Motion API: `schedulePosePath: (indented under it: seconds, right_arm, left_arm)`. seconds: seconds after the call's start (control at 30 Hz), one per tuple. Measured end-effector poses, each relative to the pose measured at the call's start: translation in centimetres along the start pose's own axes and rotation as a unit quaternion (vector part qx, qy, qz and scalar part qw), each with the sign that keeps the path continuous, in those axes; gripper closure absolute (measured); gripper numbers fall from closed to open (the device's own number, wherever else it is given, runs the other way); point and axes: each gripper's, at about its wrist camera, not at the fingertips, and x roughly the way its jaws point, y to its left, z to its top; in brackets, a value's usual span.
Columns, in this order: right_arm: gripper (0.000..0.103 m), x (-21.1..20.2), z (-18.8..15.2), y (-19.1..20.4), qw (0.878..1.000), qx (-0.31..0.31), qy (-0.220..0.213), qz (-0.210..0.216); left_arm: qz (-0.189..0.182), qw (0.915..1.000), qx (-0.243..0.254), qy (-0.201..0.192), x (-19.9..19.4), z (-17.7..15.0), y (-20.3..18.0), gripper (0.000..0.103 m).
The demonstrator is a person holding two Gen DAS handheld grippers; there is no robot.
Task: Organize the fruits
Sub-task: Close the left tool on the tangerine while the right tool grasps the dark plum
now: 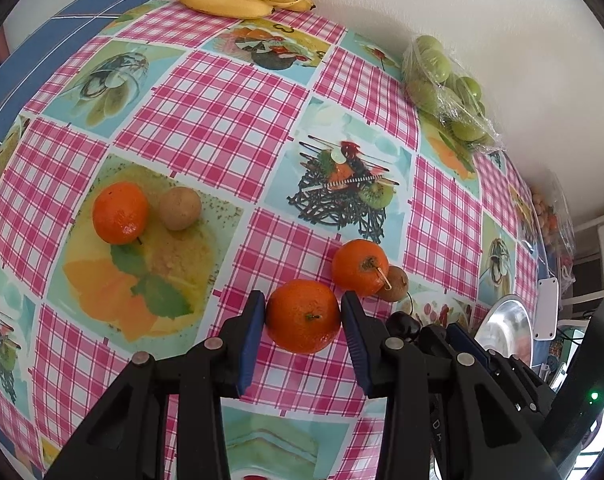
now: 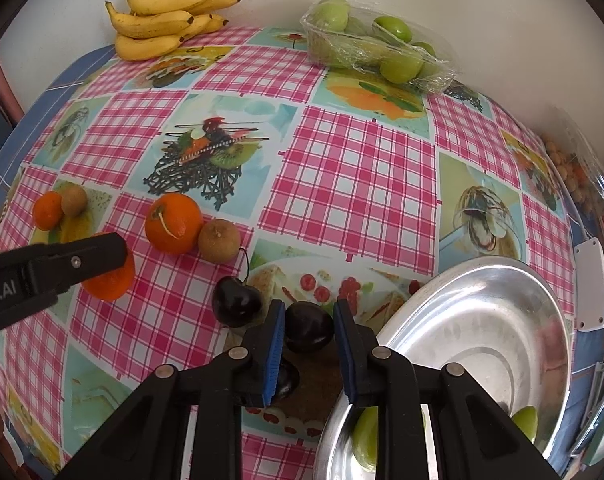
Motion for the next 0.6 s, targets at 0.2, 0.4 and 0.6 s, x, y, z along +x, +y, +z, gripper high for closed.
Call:
schedulePosePath:
  seconds: [0.2, 0.4, 0.6]
  right_arm:
    - [0.077, -0.1, 0.0, 0.0, 1.0, 0.005, -0.002, 0.003]
    - [0.077, -0.6, 0.1, -0.2, 1.0, 0.013, -0.01, 0.006]
    - [0.077, -2.6, 0.6, -0.6, 0.999, 0.019, -0.035, 0.008]
  left_arm:
    - [-0.002, 1.0, -0.003, -0.006, -0.3, 0.1, 0.1, 0.062]
    - [-0.008, 0.9999, -0.006, -0.013, -0.8, 0.2, 0.4, 0.062]
    - [-0.017, 0.9993, -0.002, -0.032, -2.1, 0.3, 0.3, 0.062]
